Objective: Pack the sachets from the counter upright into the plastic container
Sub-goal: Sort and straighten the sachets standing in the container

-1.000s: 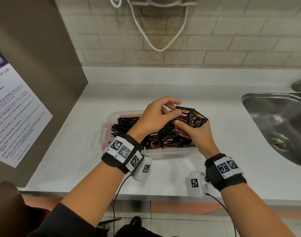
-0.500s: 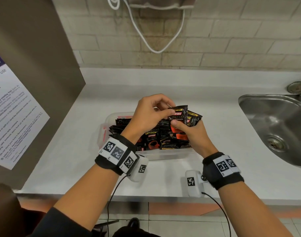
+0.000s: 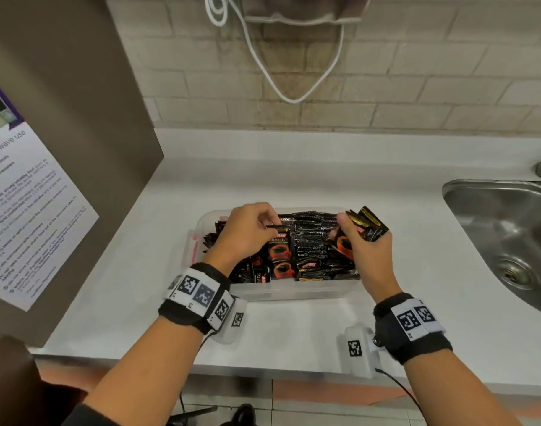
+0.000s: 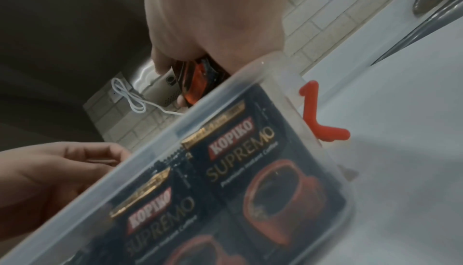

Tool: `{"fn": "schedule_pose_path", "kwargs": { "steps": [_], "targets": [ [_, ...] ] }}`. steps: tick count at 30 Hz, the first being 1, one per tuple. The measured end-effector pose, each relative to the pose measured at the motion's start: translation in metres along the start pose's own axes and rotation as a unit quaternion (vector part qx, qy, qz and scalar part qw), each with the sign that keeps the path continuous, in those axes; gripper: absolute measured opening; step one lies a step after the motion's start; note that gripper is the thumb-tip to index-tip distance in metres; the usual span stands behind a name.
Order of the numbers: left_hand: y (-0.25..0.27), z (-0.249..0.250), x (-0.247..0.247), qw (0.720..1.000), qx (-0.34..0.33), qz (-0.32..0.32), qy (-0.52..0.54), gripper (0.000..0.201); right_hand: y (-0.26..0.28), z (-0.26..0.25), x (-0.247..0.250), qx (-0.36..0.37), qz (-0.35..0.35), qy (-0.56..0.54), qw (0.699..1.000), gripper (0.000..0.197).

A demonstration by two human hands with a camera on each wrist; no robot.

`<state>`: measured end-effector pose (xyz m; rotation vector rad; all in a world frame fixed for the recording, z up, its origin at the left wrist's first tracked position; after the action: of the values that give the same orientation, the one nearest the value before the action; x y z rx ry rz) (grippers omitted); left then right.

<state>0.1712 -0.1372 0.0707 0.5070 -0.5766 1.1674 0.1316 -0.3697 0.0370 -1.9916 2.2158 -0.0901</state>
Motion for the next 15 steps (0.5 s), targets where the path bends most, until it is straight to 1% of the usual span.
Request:
{"fn": "schedule_pose_path", "kwargs": {
  "steps": [6,9,11,14,15],
  "targets": [
    [0.002,-0.004,-0.017,0.997,0.008,-0.017,-0.074,0.015,0.000,0.007,0.003,0.005,0.024,0.011,1.000,0.027],
    [0.004,-0.005,-0.024,0.993,0.010,-0.023,-0.119,0.016,0.002,0.004,0.001,0.004,0.004,0.020,1.000,0.012],
    [0.006,-0.005,-0.028,0.992,0.014,-0.019,-0.128,0.017,0.004,0.003,0.002,0.004,-0.015,0.018,1.000,0.004],
    [0.007,-0.008,-0.036,0.990,0.019,-0.028,-0.133,0.018,0.006,0.001,0.000,0.007,-0.029,0.055,0.998,0.006],
    [0.008,-0.008,-0.040,0.991,0.017,-0.030,-0.133,0.018,0.006,0.000,-0.001,0.010,-0.033,0.065,0.997,0.011]
  ]
}}
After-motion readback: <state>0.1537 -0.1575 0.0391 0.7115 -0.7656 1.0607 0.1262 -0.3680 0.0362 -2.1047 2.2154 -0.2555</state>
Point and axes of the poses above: each hand's wrist, its own y-axis away from the middle knuckle, its own x-axis out of the back of the hand, z = x × y, the point moved 6 cm from there along -y, towards the middle knuckle, and after that the axes turned 9 degrees about -z, right-handed, at the moved point
